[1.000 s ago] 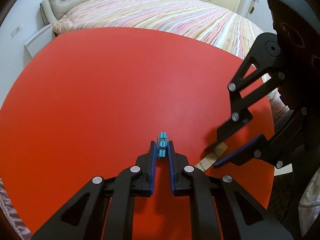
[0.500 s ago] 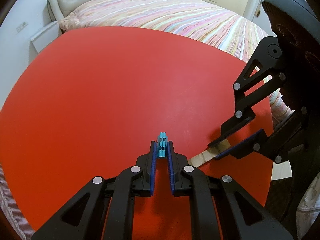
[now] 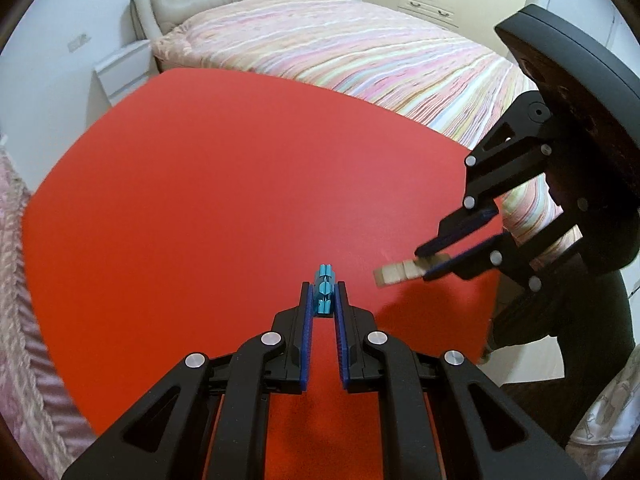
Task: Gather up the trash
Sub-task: 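Grasp the teal clip with the left gripper while the right gripper grasps the last clothespin, then carry teal clip and clothespin over the wastebasket and open both grippers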
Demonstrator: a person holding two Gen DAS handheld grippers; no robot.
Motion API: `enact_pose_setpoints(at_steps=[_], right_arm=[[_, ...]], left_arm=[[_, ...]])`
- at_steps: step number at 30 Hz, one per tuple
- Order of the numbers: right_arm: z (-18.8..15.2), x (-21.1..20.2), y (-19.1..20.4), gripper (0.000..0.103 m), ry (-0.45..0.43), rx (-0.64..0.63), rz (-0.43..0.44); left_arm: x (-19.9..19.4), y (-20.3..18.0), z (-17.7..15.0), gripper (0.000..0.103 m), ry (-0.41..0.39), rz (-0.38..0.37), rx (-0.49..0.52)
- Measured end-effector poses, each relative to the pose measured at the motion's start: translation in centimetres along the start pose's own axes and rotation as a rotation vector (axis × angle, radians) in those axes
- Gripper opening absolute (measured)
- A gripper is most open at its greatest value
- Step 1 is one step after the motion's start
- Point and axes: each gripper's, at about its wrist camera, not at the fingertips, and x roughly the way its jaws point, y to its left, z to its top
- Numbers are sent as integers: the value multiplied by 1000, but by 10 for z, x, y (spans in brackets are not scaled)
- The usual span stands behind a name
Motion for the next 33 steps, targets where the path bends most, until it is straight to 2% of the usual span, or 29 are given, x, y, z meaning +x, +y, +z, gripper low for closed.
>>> enact_pose_setpoints(at_steps=[10,22,33], right_arm=[[-23,-51,19,11,-43,59,-39],[-71,-100,59,11,-120,133,-48],[-114,-97,101,11,-128,186,-27]], left_arm=[[-54,-39,-21,11,-34,80,-72],[-82,-82,-60,11,-41,106,-170],[-82,-121,-95,11,-63,109,-245]])
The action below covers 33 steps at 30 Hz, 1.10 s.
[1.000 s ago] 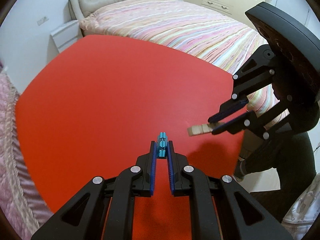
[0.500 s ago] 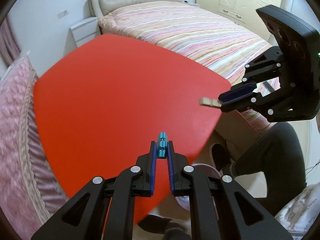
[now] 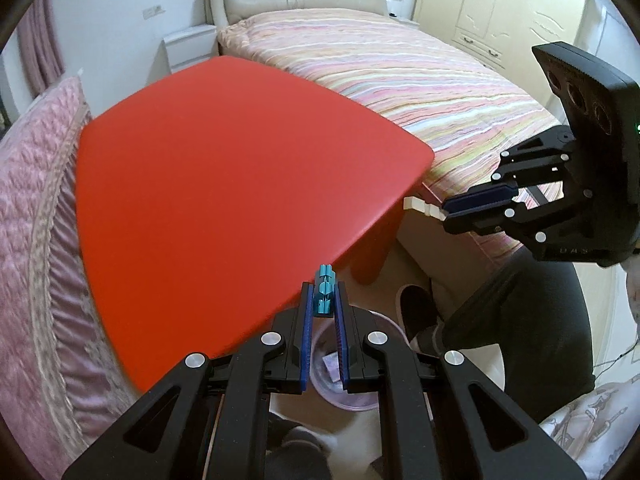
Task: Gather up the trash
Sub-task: 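Carry teal clip and clothespin over the wastebasket and open both grippers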
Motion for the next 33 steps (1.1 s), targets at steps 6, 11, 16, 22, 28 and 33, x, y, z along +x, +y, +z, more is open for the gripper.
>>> enact_pose_setpoints(at_steps=[6,11,16,22,28,33], right_arm=[[-23,7,15,11,13,29,6],[-41,14,21,11,34,56,16],[-53,17,23,11,45,74,20],[-58,17,23,11,46,83,22],[-59,17,21,11,45,92,39],[-62,20,22,12,55,85,62]], left_arm=[[12,-9,-27,11,15,-8,-31],[21,-14,-44,11,23,-27,-68],[26,-17,-52,11,30,-39,-80],[31,-22,-55,11,38,-44,-79],[31,-24,-53,11,37,-49,-72],[28,-25,-56,16,34,-55,-71]])
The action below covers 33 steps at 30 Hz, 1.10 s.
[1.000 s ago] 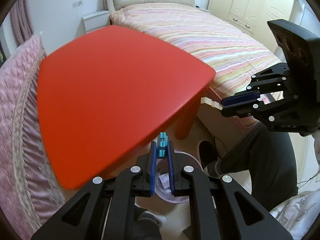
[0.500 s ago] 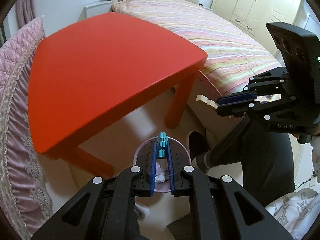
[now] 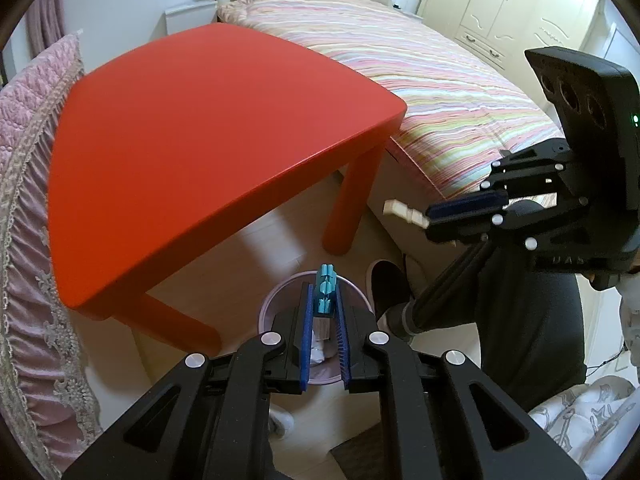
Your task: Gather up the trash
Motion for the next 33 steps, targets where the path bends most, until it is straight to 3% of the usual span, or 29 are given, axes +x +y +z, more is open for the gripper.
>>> enact_pose_setpoints(at_steps=[1,2,3,4,5,11,27,33], right_arm=[[0,1,0,15,4,2,-1],[-1,2,0,22,8,4,-2],[-1,3,-1,51,5,5,-14],[-2,2,-1,77,-10,5,-31],[-2,2,-1,82,-21,2,-39],[-3,4,-7,95,-17,36,-54],[-2,4,-10,99,-16,91,-29],[3,-3,-11,100,-51,109,-49]], left_arm=[[1,0,0,22,2,-2,-1],[1,0,0,48,0,7,-6],[1,0,0,74,-8,15,-5],[0,0,-1,82,-21,27,-1],[-2,0,-2,86,-34,41,1],[-4,12,-4,95,-25,81,-42],[-9,14,-1,95,-34,61,-66],[-17,18,3,95,-65,96,-88]])
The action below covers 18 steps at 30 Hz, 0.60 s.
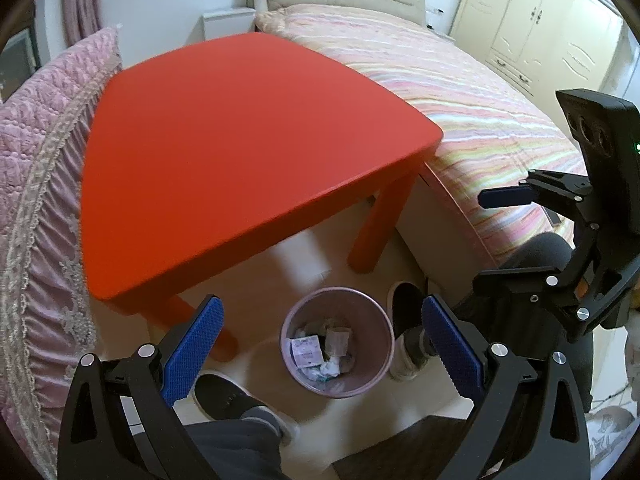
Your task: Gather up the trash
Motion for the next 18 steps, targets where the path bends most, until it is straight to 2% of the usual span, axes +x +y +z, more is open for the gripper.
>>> enact_pose_setpoints(at_steps=[8,18], right_arm=[[23,-17,-4,100,-65,34,-32],[69,-48,-14,100,-192,86,-112]], left_arm=[[-14,13,18,95,-55,88,-56],[-40,32,50,95,-145,166,-111]])
